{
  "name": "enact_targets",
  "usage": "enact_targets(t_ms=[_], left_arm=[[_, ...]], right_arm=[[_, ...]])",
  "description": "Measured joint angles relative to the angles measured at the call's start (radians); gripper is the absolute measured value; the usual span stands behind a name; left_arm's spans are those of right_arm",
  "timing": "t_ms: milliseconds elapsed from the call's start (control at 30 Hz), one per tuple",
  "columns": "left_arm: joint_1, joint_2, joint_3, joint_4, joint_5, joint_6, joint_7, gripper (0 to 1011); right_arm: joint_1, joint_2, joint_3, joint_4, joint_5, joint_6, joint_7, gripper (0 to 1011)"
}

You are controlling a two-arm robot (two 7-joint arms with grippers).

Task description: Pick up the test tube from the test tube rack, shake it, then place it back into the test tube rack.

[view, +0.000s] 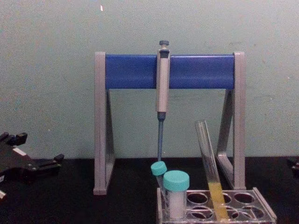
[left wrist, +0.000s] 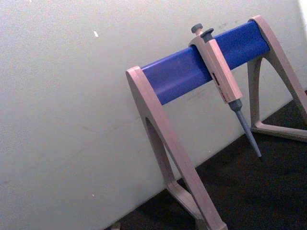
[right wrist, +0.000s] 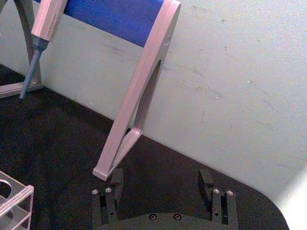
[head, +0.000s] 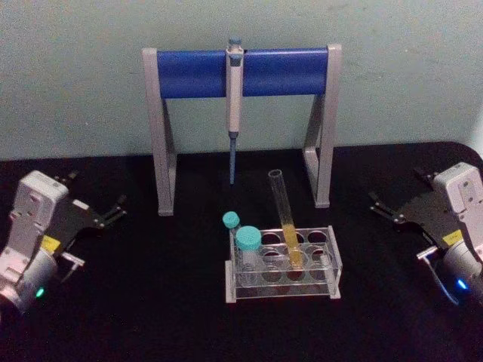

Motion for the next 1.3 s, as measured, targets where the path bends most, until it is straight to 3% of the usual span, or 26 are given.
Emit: enact_targets(t_ms=[533, 833, 1000, 1300], left_arm=[[0.000, 0.000, 0.000, 0.000, 0.000, 0.000, 0.000, 1001], [0.000, 0.000, 0.000, 0.000, 0.000, 0.000, 0.000, 1001], [0.000, 0.000, 0.000, 0.000, 0.000, 0.000, 0.000, 1001], [0.000, 0.000, 0.000, 0.000, 0.000, 0.000, 0.000, 1001]], right_arm=[[0.000, 0.000, 0.000, 0.000, 0.000, 0.000, 0.000, 1000], [-0.022, -0.013, 0.040, -0.035, -0.006, -0.028, -0.005, 1000], [-0.035, -0.017, 0.063, -0.066, 0.019, -0.063, 0.035, 1000], [-0.050, -0.006, 0.077, -0.127, 0.097, -0.117, 0.187, 1000]])
